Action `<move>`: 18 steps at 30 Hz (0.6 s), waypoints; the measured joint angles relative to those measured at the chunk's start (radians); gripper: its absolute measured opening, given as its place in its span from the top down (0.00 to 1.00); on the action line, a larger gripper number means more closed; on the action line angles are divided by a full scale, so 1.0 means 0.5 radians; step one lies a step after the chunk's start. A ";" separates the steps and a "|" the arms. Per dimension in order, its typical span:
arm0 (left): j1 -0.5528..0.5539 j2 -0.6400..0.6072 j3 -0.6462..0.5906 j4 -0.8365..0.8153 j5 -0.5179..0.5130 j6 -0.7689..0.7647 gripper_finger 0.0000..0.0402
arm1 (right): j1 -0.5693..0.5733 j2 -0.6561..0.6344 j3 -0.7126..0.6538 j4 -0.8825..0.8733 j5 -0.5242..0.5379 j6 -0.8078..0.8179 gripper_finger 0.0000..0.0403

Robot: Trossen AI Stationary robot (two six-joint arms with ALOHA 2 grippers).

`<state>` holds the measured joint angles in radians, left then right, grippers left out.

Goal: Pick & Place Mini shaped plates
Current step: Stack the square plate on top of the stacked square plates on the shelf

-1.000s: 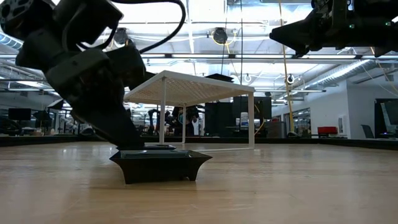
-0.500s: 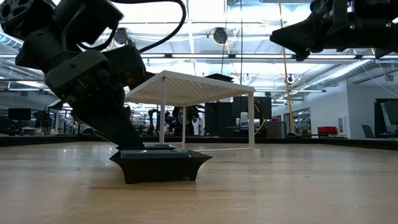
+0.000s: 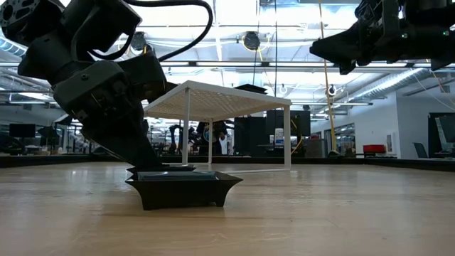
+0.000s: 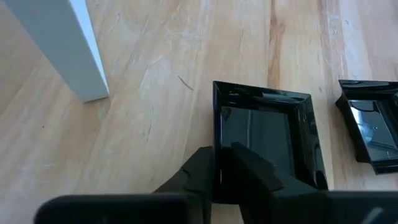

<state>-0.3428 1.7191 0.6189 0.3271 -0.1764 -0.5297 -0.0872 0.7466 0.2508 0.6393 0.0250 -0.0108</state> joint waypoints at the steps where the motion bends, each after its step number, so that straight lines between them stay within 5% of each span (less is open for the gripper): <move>1: 0.000 0.000 0.000 0.002 0.000 0.000 0.87 | 0.001 0.000 0.000 0.000 0.000 0.000 0.79; 13: 0.000 -0.002 0.137 0.032 0.305 0.010 0.98 | 0.001 0.000 -0.001 0.000 0.000 0.001 0.79; 18: 0.000 -0.107 0.349 -0.340 0.296 0.106 0.99 | 0.008 0.000 -0.001 0.001 -0.069 0.000 0.79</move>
<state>-0.3426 1.6656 0.7935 0.1569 -0.0284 -0.4766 -0.0833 0.7467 0.2504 0.6396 -0.0097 -0.0109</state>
